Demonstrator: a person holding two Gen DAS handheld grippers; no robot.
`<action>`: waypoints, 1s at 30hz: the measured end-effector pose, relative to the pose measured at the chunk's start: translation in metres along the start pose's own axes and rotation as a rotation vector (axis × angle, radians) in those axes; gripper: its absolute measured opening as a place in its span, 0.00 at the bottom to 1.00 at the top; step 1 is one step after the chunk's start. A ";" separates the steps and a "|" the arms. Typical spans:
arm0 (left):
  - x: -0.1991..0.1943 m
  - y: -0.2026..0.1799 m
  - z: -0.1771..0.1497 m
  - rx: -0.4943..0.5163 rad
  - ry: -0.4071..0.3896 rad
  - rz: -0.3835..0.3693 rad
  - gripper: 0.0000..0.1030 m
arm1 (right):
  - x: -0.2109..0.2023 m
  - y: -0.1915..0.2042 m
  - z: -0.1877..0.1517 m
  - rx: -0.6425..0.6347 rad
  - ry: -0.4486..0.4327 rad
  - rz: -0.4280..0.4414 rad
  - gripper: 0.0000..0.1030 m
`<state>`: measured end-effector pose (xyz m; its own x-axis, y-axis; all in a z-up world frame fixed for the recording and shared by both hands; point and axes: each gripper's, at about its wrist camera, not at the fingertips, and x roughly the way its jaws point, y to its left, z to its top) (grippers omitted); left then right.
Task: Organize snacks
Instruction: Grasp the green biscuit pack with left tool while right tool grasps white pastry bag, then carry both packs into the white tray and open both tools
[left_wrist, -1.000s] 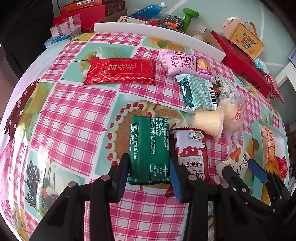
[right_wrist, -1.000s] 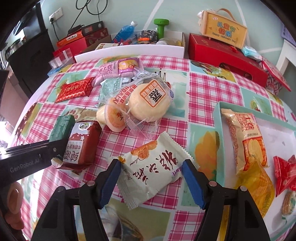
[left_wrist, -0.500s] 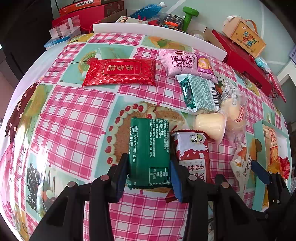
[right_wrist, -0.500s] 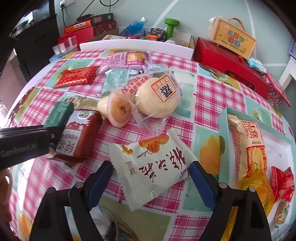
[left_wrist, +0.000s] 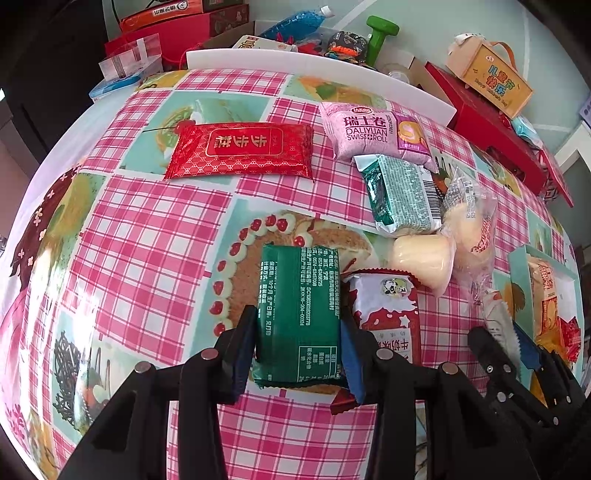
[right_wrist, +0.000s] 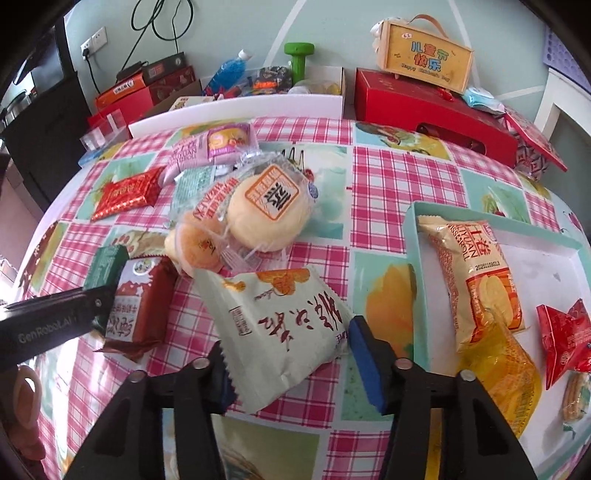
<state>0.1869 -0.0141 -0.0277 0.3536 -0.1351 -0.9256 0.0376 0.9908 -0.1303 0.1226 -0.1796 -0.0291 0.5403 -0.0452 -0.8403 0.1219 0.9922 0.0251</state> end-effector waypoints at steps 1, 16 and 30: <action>0.000 0.000 0.000 -0.001 0.000 -0.001 0.42 | -0.001 0.000 0.000 0.002 -0.002 0.001 0.50; -0.015 0.008 -0.001 -0.032 -0.035 -0.002 0.40 | -0.026 -0.010 0.004 0.050 -0.084 0.010 0.23; -0.018 0.005 -0.002 -0.020 -0.035 0.000 0.40 | -0.026 -0.019 0.003 0.093 -0.100 0.070 0.18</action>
<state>0.1788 -0.0072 -0.0126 0.3861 -0.1347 -0.9126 0.0190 0.9902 -0.1381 0.1086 -0.1978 -0.0057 0.6302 0.0082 -0.7764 0.1550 0.9785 0.1362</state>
